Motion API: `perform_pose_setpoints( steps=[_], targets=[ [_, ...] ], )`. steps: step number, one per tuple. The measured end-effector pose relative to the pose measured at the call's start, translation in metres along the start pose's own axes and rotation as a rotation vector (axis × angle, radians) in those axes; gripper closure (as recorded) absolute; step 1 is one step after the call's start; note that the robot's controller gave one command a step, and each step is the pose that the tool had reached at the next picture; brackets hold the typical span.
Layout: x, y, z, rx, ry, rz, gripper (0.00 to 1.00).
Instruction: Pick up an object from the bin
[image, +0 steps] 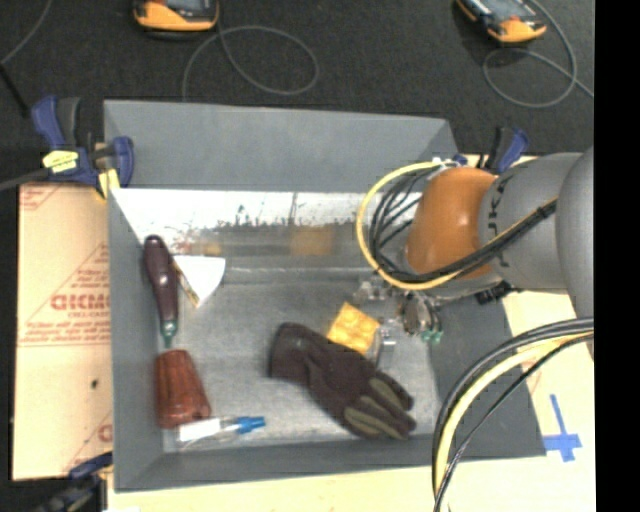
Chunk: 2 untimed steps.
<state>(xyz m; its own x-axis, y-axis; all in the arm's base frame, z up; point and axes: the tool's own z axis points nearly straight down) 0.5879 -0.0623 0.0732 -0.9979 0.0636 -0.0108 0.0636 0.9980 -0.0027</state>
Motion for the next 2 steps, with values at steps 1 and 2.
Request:
perform_pose_setpoints(
  steps=[1,2],
  targets=[
    [0.017,0.030,-0.007,-0.002,0.004,0.049,0.00],
    [0.020,0.045,0.002,0.001,-0.002,0.152,1.00]
  ],
)
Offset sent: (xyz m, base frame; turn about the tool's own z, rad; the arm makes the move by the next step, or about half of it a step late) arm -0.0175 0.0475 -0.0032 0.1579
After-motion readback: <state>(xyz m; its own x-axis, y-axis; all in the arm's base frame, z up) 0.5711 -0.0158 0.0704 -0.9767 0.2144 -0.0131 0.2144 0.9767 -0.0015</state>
